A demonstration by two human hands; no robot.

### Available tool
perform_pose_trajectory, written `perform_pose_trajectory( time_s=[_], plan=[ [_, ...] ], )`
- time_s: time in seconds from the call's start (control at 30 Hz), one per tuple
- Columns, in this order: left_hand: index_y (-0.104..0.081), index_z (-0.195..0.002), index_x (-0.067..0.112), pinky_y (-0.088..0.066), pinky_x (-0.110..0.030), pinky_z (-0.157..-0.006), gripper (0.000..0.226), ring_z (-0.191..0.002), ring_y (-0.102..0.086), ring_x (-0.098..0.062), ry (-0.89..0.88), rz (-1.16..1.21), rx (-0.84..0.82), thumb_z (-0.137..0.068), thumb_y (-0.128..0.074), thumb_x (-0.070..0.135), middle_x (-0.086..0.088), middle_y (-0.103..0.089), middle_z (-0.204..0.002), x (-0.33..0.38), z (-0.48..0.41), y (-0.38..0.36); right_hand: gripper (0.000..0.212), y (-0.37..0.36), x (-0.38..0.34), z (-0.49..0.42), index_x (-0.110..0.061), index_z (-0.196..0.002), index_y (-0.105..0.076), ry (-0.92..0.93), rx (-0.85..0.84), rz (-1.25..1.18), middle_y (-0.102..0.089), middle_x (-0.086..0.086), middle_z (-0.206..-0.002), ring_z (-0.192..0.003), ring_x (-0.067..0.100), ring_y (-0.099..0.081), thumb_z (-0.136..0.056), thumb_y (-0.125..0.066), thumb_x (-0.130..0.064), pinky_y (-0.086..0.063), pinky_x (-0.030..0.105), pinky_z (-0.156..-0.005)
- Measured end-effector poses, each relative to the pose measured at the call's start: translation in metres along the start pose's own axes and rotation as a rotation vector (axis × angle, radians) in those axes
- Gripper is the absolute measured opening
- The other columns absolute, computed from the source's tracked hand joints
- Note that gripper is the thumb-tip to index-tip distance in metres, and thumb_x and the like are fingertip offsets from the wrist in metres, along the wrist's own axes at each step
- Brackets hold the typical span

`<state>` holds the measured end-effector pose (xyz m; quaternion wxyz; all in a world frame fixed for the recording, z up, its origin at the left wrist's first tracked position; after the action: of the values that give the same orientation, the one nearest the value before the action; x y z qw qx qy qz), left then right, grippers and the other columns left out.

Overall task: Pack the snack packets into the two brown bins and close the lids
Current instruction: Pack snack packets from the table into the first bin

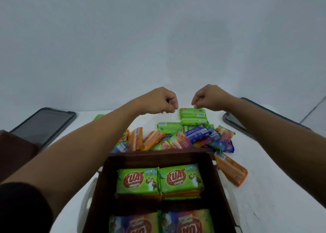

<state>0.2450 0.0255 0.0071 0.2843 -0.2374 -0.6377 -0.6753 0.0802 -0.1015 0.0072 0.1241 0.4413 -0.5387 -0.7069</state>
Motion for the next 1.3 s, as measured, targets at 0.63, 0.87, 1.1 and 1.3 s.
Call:
perform_pose_trajectory(
  time_s=[0.63,0.87,1.1,1.3],
  plan=[
    [-0.058,-0.131,0.018,-0.048,-0.038,-0.086,0.048,-0.109,-0.06,-0.028,-0.032,-0.557,-0.211,-0.088,-0.076,0.029,-0.008,-0.063,-0.123,-0.031,-0.097,-0.098,0.061,-0.082,0.093,-0.076,-0.012,-0.158,-0.021,-0.178,-0.331,0.293,-0.028,0.011,-0.162,-0.147,0.028,-0.029,-0.105,-0.044,-0.032,-0.024,0.034,-0.117],
    [-0.06,-0.13,0.022,-0.043,-0.037,-0.079,0.037,-0.098,-0.06,-0.025,-0.019,-0.665,-0.186,-0.093,-0.063,0.028,-0.007,-0.064,-0.112,-0.02,-0.094,-0.094,0.053,-0.072,0.09,-0.086,-0.018,-0.134,-0.058,-0.213,-0.178,0.279,-0.057,0.007,-0.138,-0.122,0.028,-0.053,-0.084,-0.073,-0.027,-0.045,0.039,-0.1],
    [-0.042,-0.133,0.007,-0.05,-0.042,-0.08,0.041,-0.096,-0.057,-0.029,0.1,-0.574,-0.134,-0.098,-0.053,0.025,-0.016,-0.06,-0.118,-0.021,-0.075,-0.069,0.029,-0.055,0.066,-0.067,-0.009,-0.097,-0.047,-0.122,-0.116,0.061,-0.056,0.01,-0.092,-0.082,0.027,-0.053,-0.091,-0.065,-0.03,-0.038,0.03,-0.057],
    [-0.045,-0.105,0.008,-0.037,-0.035,-0.061,0.007,-0.081,-0.052,-0.027,0.214,-0.372,-0.038,-0.099,-0.044,0.012,-0.021,-0.06,-0.106,-0.023,-0.041,-0.026,0.029,-0.022,0.038,-0.038,-0.008,-0.116,-0.043,-0.148,-0.19,-0.227,-0.068,0.012,-0.103,-0.085,0.027,-0.072,-0.093,-0.059,-0.017,-0.054,0.034,-0.061]
  ],
)
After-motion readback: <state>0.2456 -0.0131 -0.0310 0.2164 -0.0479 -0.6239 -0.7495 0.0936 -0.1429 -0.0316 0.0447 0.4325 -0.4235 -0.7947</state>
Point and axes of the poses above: each hand's wrist, its own z-axis away from the middle knuckle, its own y-axis out of the back of the hand, x = y × z, the point moved 4 cm from there along -z, towards the middle knuckle
